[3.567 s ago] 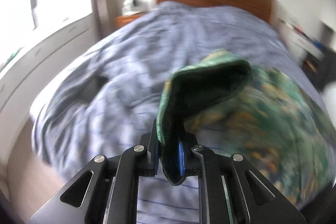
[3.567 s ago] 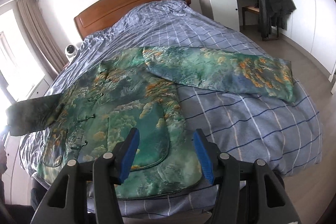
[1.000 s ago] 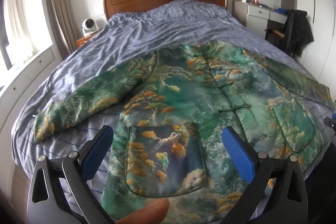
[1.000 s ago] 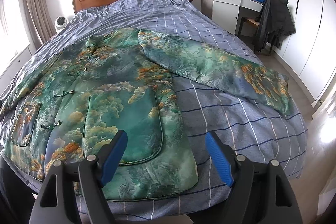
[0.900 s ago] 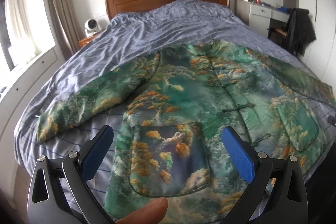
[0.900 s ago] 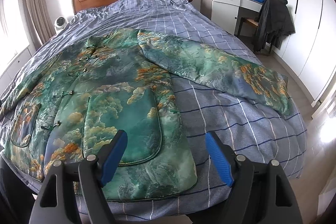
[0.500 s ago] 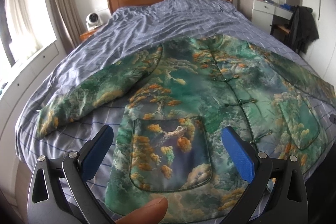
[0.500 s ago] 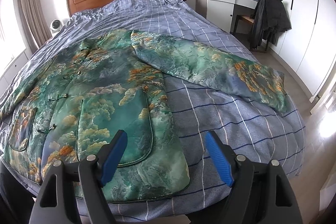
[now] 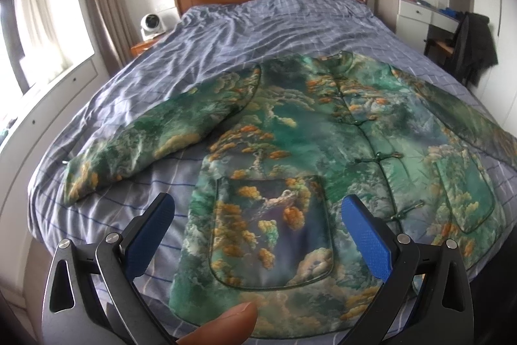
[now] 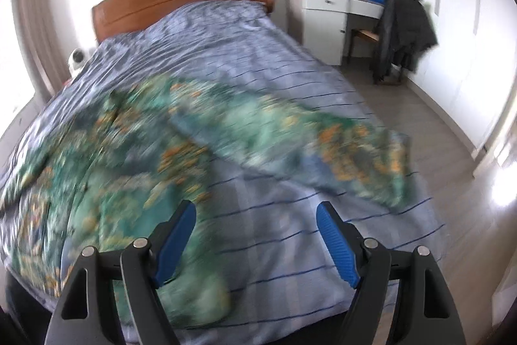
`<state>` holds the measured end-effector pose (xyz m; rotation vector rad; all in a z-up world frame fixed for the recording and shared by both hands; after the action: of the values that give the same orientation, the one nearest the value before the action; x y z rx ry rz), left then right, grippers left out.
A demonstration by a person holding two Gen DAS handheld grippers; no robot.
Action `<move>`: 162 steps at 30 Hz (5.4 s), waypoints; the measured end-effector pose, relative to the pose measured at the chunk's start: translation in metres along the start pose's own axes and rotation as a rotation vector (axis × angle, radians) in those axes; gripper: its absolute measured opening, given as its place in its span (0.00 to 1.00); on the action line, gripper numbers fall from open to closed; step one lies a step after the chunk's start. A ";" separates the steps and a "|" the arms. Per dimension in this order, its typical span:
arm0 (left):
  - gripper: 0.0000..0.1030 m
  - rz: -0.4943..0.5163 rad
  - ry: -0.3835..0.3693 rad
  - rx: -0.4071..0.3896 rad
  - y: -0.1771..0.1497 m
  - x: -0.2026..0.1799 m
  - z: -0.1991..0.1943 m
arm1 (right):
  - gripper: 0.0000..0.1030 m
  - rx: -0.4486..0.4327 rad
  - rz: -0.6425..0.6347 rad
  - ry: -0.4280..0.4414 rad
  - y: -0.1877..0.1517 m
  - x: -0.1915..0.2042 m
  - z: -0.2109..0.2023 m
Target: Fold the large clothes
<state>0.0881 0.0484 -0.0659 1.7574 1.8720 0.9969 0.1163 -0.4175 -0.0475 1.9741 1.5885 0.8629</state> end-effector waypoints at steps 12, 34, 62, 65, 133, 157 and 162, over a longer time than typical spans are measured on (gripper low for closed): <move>1.00 0.008 0.018 0.035 -0.006 -0.004 0.012 | 0.76 -0.105 0.886 0.219 -0.014 -0.198 0.028; 1.00 -0.025 0.012 0.049 -0.010 0.010 0.013 | 0.10 -0.353 0.333 0.218 0.173 0.003 0.028; 1.00 -0.038 -0.162 0.106 0.056 -0.004 0.068 | 0.55 0.263 -0.262 0.519 0.032 0.304 0.224; 1.00 -0.006 -0.281 0.137 0.089 -0.050 0.095 | 0.57 0.214 -0.231 0.536 0.023 0.277 0.191; 0.89 0.050 -0.168 0.181 0.061 -0.057 0.130 | 0.62 0.194 -0.238 0.307 0.030 0.163 0.158; 0.91 -0.197 0.224 0.215 0.006 0.138 0.140 | 0.76 0.202 -0.126 0.328 -0.065 0.185 0.070; 0.91 -0.199 0.229 0.207 0.013 0.138 0.142 | 0.76 0.204 -0.135 0.331 -0.066 0.189 0.070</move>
<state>0.1772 0.2149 -0.1261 1.5785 2.3158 0.9932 0.1467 -0.2166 -0.1074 1.9025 2.0442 1.0511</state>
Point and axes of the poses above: each gripper's, at about its wrist camera, not at the fingertips, and z roughly the way its jaws point, x to its left, y to its top, the point moved 5 cm from there along z, roughly the way its jaws point, and after that the axes turned 8 degrees about y, right-handed, at the moved point
